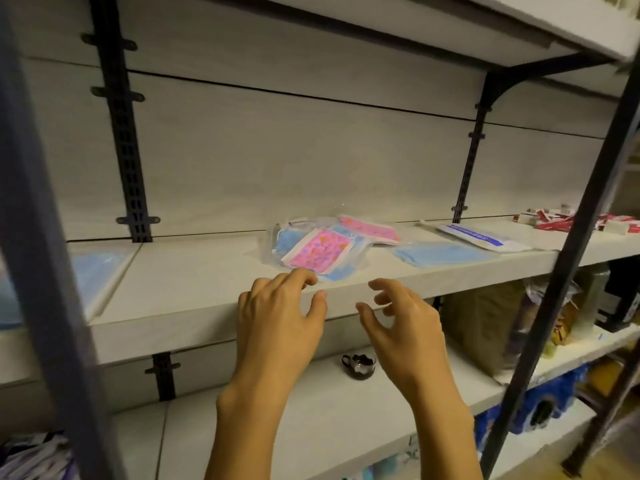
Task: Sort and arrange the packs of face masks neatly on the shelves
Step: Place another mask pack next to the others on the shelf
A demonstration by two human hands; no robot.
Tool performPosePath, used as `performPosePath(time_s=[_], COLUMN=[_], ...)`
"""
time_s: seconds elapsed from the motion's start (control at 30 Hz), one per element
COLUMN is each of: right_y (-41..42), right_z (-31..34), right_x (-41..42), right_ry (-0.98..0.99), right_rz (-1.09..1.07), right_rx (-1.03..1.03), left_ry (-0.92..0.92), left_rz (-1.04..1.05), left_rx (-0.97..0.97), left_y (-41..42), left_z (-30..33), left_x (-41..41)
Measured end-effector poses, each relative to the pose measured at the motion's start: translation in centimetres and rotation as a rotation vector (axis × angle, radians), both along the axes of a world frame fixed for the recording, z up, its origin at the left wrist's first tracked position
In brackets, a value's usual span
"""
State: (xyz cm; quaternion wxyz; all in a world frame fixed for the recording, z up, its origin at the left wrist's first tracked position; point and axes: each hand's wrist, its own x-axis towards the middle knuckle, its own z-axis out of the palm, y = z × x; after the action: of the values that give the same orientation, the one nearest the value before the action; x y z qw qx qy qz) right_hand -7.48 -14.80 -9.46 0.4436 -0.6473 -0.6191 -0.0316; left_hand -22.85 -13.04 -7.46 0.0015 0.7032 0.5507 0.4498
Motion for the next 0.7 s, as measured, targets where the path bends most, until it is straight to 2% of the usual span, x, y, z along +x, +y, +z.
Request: performPosePath(time_s=[0.23, 0.7], right_y=[5.0, 14.4], right_z=[0.2, 2.1], right_x=[6.4, 16.8], right_ry=[0.050, 0.073], right_rz=[-0.004, 0.207], right_rx=[-0.007, 0.022], left_ry=[0.011, 0.044], left_rz=[-0.013, 0.263], left_rx=[0.007, 0.029], left_y=[5.8, 13.8], left_z=[0.2, 1.1], left_x=[5.2, 11.7])
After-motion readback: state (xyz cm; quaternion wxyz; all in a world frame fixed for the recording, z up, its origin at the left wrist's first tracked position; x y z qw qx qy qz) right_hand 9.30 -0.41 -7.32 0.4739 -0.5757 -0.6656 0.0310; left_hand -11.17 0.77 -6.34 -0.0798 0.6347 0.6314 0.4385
